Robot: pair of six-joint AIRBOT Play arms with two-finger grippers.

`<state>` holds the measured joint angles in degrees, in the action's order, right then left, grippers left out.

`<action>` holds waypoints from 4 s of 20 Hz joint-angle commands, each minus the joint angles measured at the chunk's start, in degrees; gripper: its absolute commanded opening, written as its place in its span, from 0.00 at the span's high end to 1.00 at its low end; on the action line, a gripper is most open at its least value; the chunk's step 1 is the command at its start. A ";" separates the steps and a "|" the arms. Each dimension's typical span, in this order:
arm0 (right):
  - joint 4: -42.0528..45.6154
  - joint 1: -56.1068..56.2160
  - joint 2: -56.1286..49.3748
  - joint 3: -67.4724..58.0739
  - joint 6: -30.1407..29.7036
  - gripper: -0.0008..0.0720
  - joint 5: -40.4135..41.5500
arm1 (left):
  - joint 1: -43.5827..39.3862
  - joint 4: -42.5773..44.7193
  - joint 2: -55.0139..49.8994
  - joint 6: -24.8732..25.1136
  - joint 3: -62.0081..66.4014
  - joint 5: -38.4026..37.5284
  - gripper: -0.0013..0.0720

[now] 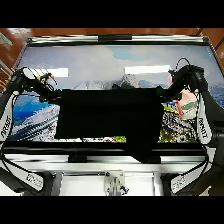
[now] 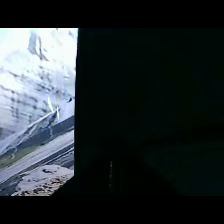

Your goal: Fold the shirts.

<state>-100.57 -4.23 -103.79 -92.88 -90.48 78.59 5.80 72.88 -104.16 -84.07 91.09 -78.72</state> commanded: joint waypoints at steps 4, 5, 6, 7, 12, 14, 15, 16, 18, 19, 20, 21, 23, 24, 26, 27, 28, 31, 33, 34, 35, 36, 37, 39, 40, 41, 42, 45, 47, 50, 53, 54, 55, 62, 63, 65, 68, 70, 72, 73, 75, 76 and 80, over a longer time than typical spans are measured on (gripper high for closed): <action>-0.92 0.07 -1.51 0.74 4.17 0.90 2.84 | 0.26 1.29 -1.16 -0.26 0.07 -2.75 0.93; -1.53 0.07 -2.08 0.74 4.35 0.90 3.74 | 0.24 1.38 -1.27 -0.26 0.07 -2.73 0.93; -2.34 0.07 -2.60 0.74 4.35 0.90 4.46 | 0.22 1.31 -1.51 -0.72 0.07 -2.71 0.93; -2.82 0.07 -2.97 0.74 4.35 0.90 4.37 | 0.17 1.27 -1.86 -1.62 0.07 -2.51 0.93; -2.84 -0.26 -1.36 0.72 3.17 0.39 4.22 | 0.17 1.31 -1.95 -3.10 0.57 -2.40 0.29; -2.08 -0.26 2.34 0.72 -0.61 0.24 4.63 | 1.11 1.29 -0.61 -3.23 1.86 -4.39 0.17; -0.66 -0.46 4.46 0.72 -1.70 0.23 5.55 | 1.70 1.29 0.44 -3.21 2.71 -5.86 0.17; 1.62 -1.11 6.64 0.74 -2.80 0.23 7.54 | 2.47 1.29 1.95 -2.93 3.45 -7.63 0.17; 4.81 -4.20 9.57 0.74 -4.26 0.23 13.88 | 4.33 1.31 5.53 -1.88 3.54 -11.85 0.17; 4.70 -6.51 10.62 0.92 -4.94 0.23 16.81 | 5.44 1.29 7.15 -1.18 3.10 -14.36 0.17; 3.61 -9.53 12.31 2.16 -4.83 0.23 17.57 | 6.78 1.27 9.38 -0.57 0.87 -16.28 0.17; 2.34 -12.46 14.14 4.24 -4.68 0.23 17.35 | 8.13 1.03 12.41 -0.57 -3.74 -16.41 0.17; 0.07 -17.97 18.38 10.14 -5.29 0.23 16.33 | 10.84 -2.38 19.58 1.92 -17.62 -13.84 0.17; -1.57 -20.50 20.55 13.33 -5.70 0.23 14.40 | 12.07 -4.00 23.15 3.32 -25.09 -11.39 0.17; -4.74 -23.96 23.28 17.57 -6.40 0.23 11.13 | 14.53 -4.55 29.16 4.61 -38.18 -5.31 0.17; -5.46 -24.70 23.67 18.47 -7.02 0.23 10.99 | 15.98 -4.55 31.08 5.46 -42.88 -3.02 0.17; -5.57 -24.87 23.65 18.62 -7.15 0.23 11.02 | 17.40 -4.59 32.09 6.54 -46.01 -1.22 0.17; -5.84 -24.09 23.65 18.62 -7.13 0.23 9.29 | 18.88 -7.82 32.26 9.60 -49.81 3.41 0.17; -7.45 -24.13 23.61 18.62 -7.08 0.23 8.59 | 17.75 -9.55 31.65 9.92 -51.19 6.99 0.17; -7.39 -24.11 23.61 18.62 -7.08 0.23 8.63 | 16.92 -9.64 31.12 9.94 -51.60 8.15 0.17; -7.41 -24.11 23.61 18.62 -7.04 0.23 8.70 | 16.15 -9.68 30.34 9.94 -51.78 8.98 0.17; -7.34 -24.11 23.61 18.62 -7.02 0.23 8.90 | 15.52 -9.77 29.53 9.97 -51.74 9.35 0.17; -7.37 -24.11 23.61 18.62 -6.95 0.23 8.90 | 15.04 -9.86 28.92 10.25 -51.76 9.57 0.19; -7.34 -24.11 23.61 18.62 -6.23 0.23 8.92 | 14.08 -9.94 28.22 10.36 -51.76 10.97 0.26; -7.37 -24.11 23.61 18.62 -5.97 0.23 9.07 | 13.62 -9.94 28.15 10.01 -51.76 12.09 0.35; -7.34 -24.11 23.61 18.62 -5.92 0.23 9.44 | 13.44 -9.99 28.15 8.74 -51.76 13.33 0.46; -7.17 -24.11 23.61 18.64 -5.92 0.23 9.90 | 13.46 -10.36 28.15 7.78 -51.74 14.12 0.66; -7.26 -24.09 23.63 22.10 -6.56 0.23 12.13 | 13.46 -11.47 28.20 8.07 -51.74 13.77 0.93; -7.63 -22.36 24.15 29.24 -8.96 0.23 12.11 | 13.46 -11.87 28.22 8.61 -51.74 12.66 0.93; -12.17 -15.80 28.00 40.06 -17.86 0.23 6.05 | 13.46 -11.91 28.24 8.63 -51.74 11.19 0.93; -13.73 -13.70 29.38 45.94 -16.04 0.23 1.40 | 13.46 -12.11 28.28 8.61 -51.74 10.91 0.93; -14.93 -13.70 29.38 47.36 -16.15 0.23 1.53 | 13.46 -12.11 28.35 8.61 -51.71 10.97 0.93; -15.87 -13.64 29.38 48.78 -16.15 0.23 1.53 | 13.46 -12.09 28.33 8.63 -51.74 11.06 0.93; -17.64 -6.47 29.44 55.15 -15.41 0.23 -2.89 | 13.46 -12.11 28.33 8.63 -51.71 11.17 0.93; -17.55 -6.19 29.44 55.15 -15.17 0.25 -3.78 | 13.46 -12.09 28.33 8.63 -51.71 11.17 0.93; -17.38 -6.19 29.44 55.15 -12.68 0.48 -6.82 | 13.46 -12.11 28.33 8.63 -51.71 11.19 0.93; -17.49 -6.19 29.44 55.15 -10.60 0.55 -10.23 | 13.46 -12.11 28.33 9.05 -51.71 11.34 0.93; -17.51 -6.19 29.44 55.15 -10.62 0.55 -10.29 | 13.46 -12.11 28.33 9.05 -51.71 11.43 0.93; -17.64 -6.19 29.44 55.08 -11.78 0.40 -8.00 | 13.46 -12.11 28.33 9.05 -51.71 11.39 0.93; -17.62 -6.32 29.44 54.69 -13.46 0.34 -4.96 | 13.46 -12.11 28.33 9.05 -51.71 11.37 0.93; -17.53 -7.67 30.36 53.27 -14.88 0.34 1.11 | 13.46 -12.11 28.33 9.07 -51.71 11.39 0.93; -17.46 -8.85 31.47 53.11 -14.91 0.34 2.32 | 13.46 -12.11 28.33 9.07 -51.71 11.28 0.93; -13.44 -12.50 32.52 53.96 -13.49 0.34 -0.04 | 13.46 -12.11 28.33 9.07 -51.71 11.06 0.93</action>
<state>-115.85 -14.90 -71.96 -39.24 -104.44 78.54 19.27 60.80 -75.88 -75.00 39.31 -67.48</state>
